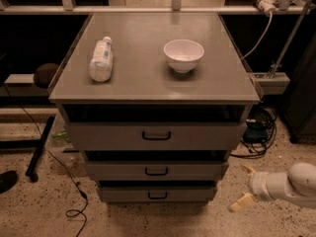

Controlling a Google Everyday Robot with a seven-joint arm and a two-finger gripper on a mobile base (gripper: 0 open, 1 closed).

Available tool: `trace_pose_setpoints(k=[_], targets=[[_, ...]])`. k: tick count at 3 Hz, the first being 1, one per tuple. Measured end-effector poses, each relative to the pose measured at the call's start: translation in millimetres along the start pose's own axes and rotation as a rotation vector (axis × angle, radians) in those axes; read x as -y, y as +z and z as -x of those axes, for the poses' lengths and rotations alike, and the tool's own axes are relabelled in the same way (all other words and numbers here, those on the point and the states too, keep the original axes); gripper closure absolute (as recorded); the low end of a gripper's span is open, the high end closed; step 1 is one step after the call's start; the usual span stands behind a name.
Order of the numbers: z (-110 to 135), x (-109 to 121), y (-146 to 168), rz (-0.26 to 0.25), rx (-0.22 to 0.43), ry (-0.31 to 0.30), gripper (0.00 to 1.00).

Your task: Close middle drawer

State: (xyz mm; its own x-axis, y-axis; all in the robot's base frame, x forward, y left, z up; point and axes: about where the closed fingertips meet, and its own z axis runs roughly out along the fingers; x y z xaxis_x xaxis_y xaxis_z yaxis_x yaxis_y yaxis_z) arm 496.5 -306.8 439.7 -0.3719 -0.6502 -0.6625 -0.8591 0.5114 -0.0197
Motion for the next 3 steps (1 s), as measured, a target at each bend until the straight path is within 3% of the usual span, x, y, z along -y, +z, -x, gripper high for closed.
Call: trace_pose_setpoints(k=[1,2,3], targets=[[-12.7,5.9,-23.7,-0.024,-0.01,0.019,0.0],[-19.5,3.5,-65.4,-0.087,-0.001,0.022,0.0],[-19.7,3.5,-65.9,-0.088,-0.001,0.023,0.0]])
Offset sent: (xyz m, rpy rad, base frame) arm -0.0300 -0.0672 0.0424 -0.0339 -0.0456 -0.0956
